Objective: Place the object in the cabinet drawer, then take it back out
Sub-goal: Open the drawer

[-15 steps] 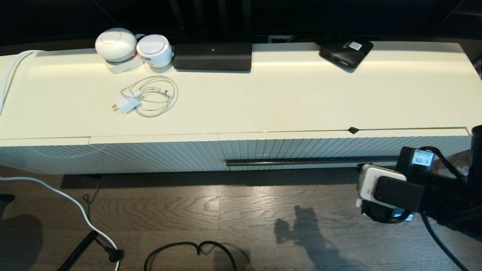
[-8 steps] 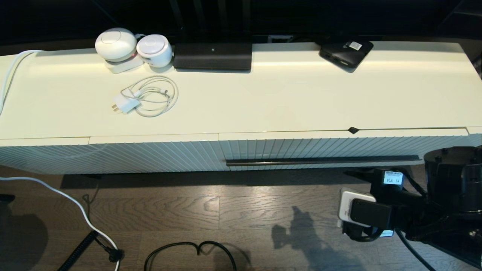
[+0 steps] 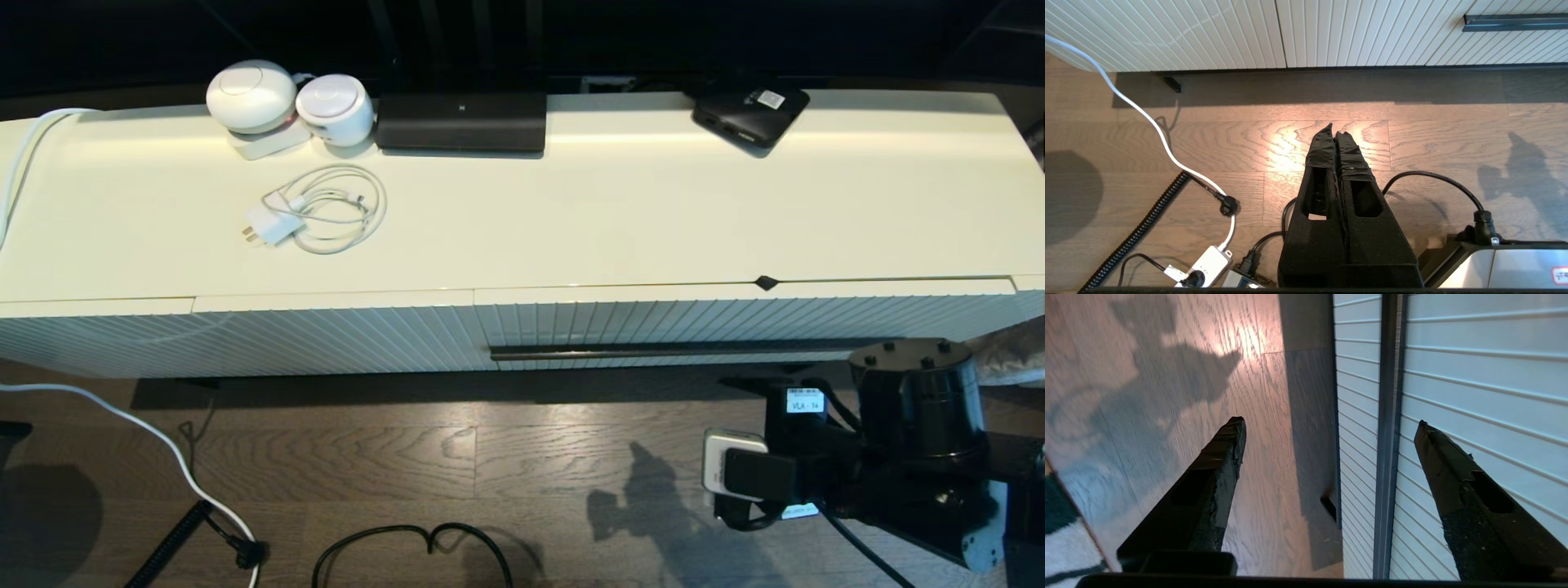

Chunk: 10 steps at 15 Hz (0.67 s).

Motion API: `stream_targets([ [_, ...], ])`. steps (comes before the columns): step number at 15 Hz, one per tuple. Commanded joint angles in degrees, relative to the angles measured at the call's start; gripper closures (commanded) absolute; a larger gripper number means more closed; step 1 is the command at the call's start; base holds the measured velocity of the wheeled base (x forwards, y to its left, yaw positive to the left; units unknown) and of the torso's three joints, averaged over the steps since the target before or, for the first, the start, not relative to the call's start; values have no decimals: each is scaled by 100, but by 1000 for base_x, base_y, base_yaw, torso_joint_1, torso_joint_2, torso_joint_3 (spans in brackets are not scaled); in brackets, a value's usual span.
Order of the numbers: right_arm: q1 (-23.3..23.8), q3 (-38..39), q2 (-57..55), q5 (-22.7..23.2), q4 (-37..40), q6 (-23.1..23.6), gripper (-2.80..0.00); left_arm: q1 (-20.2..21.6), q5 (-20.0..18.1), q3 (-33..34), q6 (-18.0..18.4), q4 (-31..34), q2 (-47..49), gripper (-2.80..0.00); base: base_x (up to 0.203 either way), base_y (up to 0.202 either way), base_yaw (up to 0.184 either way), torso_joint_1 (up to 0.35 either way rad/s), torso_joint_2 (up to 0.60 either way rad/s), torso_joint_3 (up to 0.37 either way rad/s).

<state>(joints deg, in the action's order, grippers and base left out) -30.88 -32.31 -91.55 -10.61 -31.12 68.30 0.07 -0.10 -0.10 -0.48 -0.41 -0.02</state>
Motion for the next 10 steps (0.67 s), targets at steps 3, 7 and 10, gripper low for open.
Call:
stream_targets([
  [3, 223, -20, -477, 6, -52, 491, -280, 1, 1, 1, -5, -2, -15, 0, 0, 0, 0, 0, 0, 0],
  [7, 379, -55, -716, -14, -93, 628, -280, 1, 1, 1, -5, -2, -15, 0, 0, 0, 0, 0, 0, 0],
  [10, 386, -111, -984, -16, -352, 645, -280, 1, 1, 1, -5, -2, -15, 0, 0, 0, 0, 0, 0, 0],
])
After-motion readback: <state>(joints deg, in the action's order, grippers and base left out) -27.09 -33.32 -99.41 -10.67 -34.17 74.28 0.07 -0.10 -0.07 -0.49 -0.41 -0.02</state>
